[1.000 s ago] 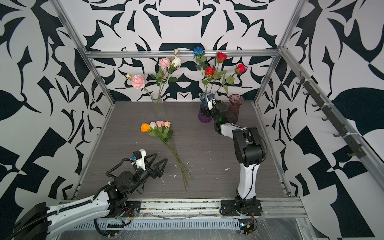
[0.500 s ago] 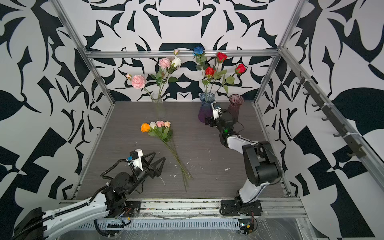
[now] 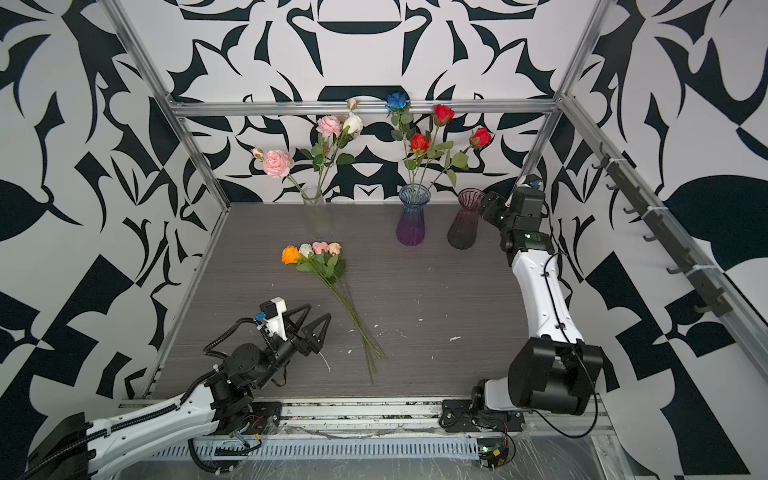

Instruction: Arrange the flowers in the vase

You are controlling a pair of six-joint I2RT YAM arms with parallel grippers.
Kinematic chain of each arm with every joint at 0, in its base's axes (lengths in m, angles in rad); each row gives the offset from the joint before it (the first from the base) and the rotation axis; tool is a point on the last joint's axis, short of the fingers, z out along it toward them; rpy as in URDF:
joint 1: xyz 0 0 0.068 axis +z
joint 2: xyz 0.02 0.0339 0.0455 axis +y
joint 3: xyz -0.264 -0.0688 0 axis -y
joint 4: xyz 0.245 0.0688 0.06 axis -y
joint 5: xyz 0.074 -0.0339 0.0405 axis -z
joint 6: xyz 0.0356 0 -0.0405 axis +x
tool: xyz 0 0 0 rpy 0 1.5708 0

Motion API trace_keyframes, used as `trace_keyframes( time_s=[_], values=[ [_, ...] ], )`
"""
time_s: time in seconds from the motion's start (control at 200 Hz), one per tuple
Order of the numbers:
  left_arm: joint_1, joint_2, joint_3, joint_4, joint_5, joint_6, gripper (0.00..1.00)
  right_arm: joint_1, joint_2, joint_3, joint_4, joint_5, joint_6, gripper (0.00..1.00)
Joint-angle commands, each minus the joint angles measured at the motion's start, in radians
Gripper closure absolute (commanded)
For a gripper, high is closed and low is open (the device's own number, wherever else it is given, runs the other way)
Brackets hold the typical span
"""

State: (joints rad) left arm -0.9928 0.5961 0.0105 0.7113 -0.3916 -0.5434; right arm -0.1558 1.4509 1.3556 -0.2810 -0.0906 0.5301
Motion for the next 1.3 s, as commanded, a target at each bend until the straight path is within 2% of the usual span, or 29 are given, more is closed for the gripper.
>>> trace_keyframes(
  time_s=[0.0, 0.055, 0.325, 0.5, 0.695, 0.775, 0.825, 0.885, 0.935, 1.135, 1.29],
  values=[
    [0.006, -0.011, -0.050, 0.016, -0.015, -0.007, 0.01, 0.010, 0.103, 0.142, -0.183, 0.000, 0.170, 0.25],
    [0.006, -0.021, -0.049, 0.006, -0.014, -0.008, 0.01, 0.008, 0.153, 0.205, -0.224, 0.036, 0.192, 0.30],
    [0.006, -0.046, -0.049, -0.018, -0.022, -0.009, 0.01, 0.007, 0.285, 0.365, -0.261, 0.083, 0.160, 0.33],
    [0.006, -0.024, -0.049, 0.002, -0.021, -0.008, 0.01, 0.007, 0.365, 0.401, -0.258, 0.055, 0.156, 0.41],
    [0.006, -0.041, -0.049, -0.016, -0.022, -0.010, 0.01, 0.007, 0.428, 0.427, -0.250, -0.008, 0.138, 0.43],
    [0.006, -0.038, -0.049, -0.015, -0.025, -0.010, 0.01, 0.007, 0.427, 0.416, -0.245, -0.022, 0.147, 0.51],
    [0.006, -0.035, -0.047, -0.013, -0.024, -0.011, 0.01, 0.008, 0.417, 0.399, -0.234, -0.031, 0.155, 0.60],
    [0.006, -0.030, -0.047, -0.010, -0.021, -0.013, 0.01, 0.007, 0.402, 0.381, -0.220, -0.039, 0.156, 0.63],
    [0.006, -0.031, -0.047, -0.011, -0.020, -0.012, 0.01, 0.007, 0.387, 0.365, -0.207, -0.044, 0.156, 0.69],
    [0.006, -0.046, -0.046, -0.032, -0.020, -0.016, 0.01, 0.008, 0.319, 0.320, -0.183, -0.060, 0.185, 1.00],
    [0.006, -0.042, -0.044, -0.032, -0.020, -0.021, 0.01, 0.010, 0.260, 0.267, -0.166, -0.059, 0.199, 1.00]
  ],
)
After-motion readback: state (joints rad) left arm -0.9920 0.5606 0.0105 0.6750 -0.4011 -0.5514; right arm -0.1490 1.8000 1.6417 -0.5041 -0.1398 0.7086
